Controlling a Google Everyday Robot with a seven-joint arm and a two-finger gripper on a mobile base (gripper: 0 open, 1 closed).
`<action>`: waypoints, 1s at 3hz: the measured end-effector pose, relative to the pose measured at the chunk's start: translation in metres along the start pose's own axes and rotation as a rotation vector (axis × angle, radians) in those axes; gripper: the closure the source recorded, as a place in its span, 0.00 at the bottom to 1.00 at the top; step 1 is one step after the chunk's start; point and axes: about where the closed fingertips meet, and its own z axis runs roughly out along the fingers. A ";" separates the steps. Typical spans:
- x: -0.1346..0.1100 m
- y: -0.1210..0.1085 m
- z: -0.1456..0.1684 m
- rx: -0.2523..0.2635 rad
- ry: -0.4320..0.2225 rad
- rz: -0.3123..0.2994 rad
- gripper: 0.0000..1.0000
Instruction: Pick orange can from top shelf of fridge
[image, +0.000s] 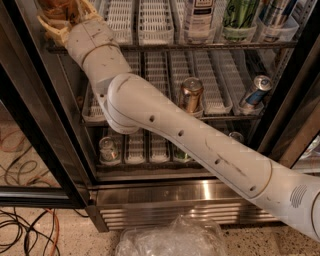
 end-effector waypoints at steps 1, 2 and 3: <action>-0.036 -0.005 0.017 -0.033 -0.017 -0.032 1.00; -0.041 -0.004 0.010 -0.029 -0.015 -0.042 1.00; -0.050 -0.001 -0.003 -0.026 -0.010 -0.053 1.00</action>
Offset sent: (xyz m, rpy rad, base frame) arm -0.0027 0.0057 0.0515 -0.0416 -0.0420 0.0199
